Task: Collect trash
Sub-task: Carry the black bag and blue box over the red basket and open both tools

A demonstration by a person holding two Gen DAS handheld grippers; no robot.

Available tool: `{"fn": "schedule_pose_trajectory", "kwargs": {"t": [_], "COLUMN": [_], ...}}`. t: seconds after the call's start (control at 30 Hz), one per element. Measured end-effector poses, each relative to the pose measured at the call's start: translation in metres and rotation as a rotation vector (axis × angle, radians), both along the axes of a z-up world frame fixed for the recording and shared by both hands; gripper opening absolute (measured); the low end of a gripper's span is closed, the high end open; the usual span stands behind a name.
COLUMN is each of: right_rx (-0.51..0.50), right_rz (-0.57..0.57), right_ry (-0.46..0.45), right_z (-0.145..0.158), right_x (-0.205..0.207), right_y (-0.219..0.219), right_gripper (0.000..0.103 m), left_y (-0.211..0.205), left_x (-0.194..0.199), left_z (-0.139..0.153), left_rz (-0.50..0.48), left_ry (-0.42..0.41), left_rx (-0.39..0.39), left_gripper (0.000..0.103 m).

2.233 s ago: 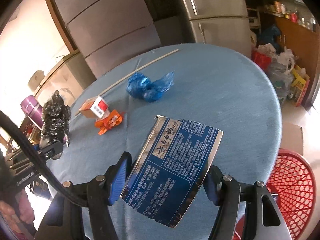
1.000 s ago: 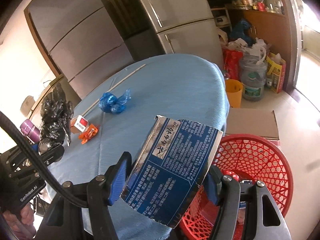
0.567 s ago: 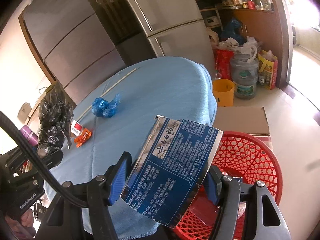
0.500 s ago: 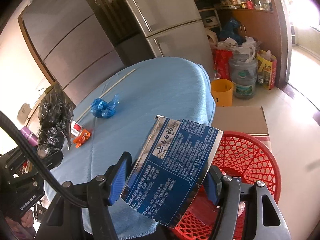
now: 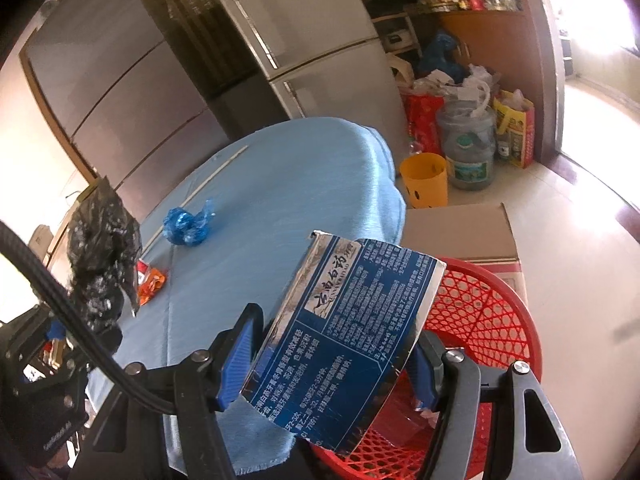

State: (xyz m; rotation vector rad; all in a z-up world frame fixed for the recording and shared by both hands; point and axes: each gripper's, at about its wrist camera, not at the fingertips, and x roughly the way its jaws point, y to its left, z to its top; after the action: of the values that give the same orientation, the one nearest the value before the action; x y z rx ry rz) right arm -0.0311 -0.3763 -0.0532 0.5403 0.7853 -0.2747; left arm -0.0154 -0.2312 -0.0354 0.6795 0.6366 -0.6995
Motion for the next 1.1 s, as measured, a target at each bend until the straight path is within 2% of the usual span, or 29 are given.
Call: {"fn": "schedule_pose_trajectory", "kwargs": {"t": [0.33,0.43,0.67,0.77,0.8,0.87,1.1], "right_rx": [0.060,0.061,0.141,0.161,0.166,0.171,0.149], "right_rz": [-0.070,-0.089,-0.146,-0.174,-0.181,-0.189,-0.200], "right_ry": [0.015,0.020,0.046,0.039,0.035,0.021,-0.023], "right_z": [-0.011,-0.011,-0.018,-0.017,-0.016,-0.013,0.000], "right_x": [-0.014,-0.017,-0.031,-0.039,-0.040,-0.043,-0.048], "right_y": [-0.026,-0.031,-0.054,-0.063,-0.065,-0.068,-0.070], "right_gripper": [0.070,0.070,0.071,0.072,0.072,0.072,0.074], "left_y": [-0.017,-0.022,-0.041,-0.049,-0.053,-0.056,-0.045], "left_x": [-0.011,-0.014,-0.022,-0.024,-0.024,-0.020,-0.004], "left_z": [-0.008,-0.010,-0.012,-0.010,-0.009,-0.008,-0.006], "left_rz": [-0.102,-0.139,-0.236,-0.267,-0.276,-0.279,-0.216], "left_ry": [0.071,0.119,0.208,0.206,0.208,0.217,0.224], "left_rx": [0.004,-0.007,-0.028,-0.038,-0.044,-0.057,-0.086], "left_gripper": [0.038,0.038,0.040,0.043,0.049,0.060,0.060]}}
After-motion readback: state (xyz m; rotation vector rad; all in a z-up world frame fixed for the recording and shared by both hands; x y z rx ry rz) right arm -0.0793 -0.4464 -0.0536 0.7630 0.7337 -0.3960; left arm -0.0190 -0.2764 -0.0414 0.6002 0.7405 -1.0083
